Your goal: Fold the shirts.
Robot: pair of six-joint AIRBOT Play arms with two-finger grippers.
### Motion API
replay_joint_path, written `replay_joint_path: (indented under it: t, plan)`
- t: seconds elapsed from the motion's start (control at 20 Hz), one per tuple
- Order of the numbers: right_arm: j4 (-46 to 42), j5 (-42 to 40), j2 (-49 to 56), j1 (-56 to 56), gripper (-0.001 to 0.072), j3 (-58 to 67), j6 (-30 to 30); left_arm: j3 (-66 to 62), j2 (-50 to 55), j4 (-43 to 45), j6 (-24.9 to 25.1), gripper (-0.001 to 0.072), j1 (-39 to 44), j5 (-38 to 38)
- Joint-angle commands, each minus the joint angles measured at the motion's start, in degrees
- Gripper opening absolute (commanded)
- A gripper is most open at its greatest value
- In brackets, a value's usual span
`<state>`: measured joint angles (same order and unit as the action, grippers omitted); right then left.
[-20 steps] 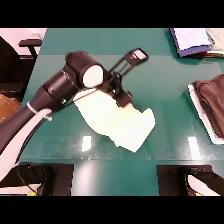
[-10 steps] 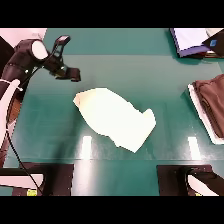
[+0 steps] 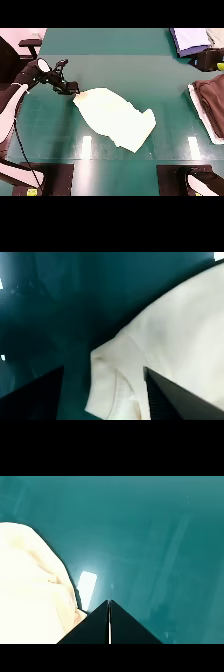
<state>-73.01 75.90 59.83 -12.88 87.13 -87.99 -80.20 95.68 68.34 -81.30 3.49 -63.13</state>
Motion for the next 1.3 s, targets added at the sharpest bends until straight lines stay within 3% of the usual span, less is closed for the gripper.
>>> replay_joint_path:
  t: [0.0,0.2,0.35,0.4,0.45,0.65,0.8,0.85,0.9,0.95,1.15,1.25]
  plan:
    - [0.28,-0.44,-0.07,-0.02,0.0019,-2.34,-0.76,0.33,1.11,-1.53,2.75,0.0589,1.77,1.75]
    - [1.53,-0.52,-0.07,-0.02,0.0019,-5.57,-0.98,0.33,1.11,-1.51,2.73,0.0584,3.32,2.38]
    - [1.51,-0.52,-0.07,0.0,0.0019,-7.19,-1.16,0.33,1.11,-1.51,2.75,0.0222,3.3,1.42]
    - [1.49,-0.17,-0.09,0.0,0.0019,-7.87,-1.16,0.28,1.07,-1.53,2.75,0.0054,3.3,1.05]
    - [1.4,0.48,-0.09,0.0,0.0019,-9.01,-1.16,-0.17,1.03,-1.42,2.84,0.0027,3.21,0.22]
    - [1.42,3.65,-0.07,0.0,0.002,-18.01,-1.16,-4.09,-3.41,2.27,2.95,0.0027,3.13,-1.38]
    - [1.57,-0.5,0.59,0.0,0.0026,-27.71,-2.99,-6.73,-8.04,3.3,3.8,0.0027,3.13,-1.22]
    - [2.82,-2.6,1.55,0.0,0.0156,-30.25,-3.17,-7.45,-9.03,3.23,3.78,0.0027,3.13,-1.31]
    - [5.66,-4.85,3.19,-0.02,0.042,-32.52,-3.06,-7.65,-9.75,3.23,3.78,0.0027,3.13,-1.38]
    - [8.7,-6.64,5.14,-0.02,0.0507,-33.94,-2.91,-7.65,-10.16,3.21,3.78,0.0027,3.15,-1.44]
    - [24.04,-12.57,14.14,-0.59,0.0505,-35.56,5.42,-7.63,-10.21,3.19,3.76,0.0027,3.15,-2.67]
    - [25.88,-14.51,17.9,-1.88,0.0486,-34.6,6.16,-7.63,-10.21,3.21,3.76,0.0028,3.15,-2.69]
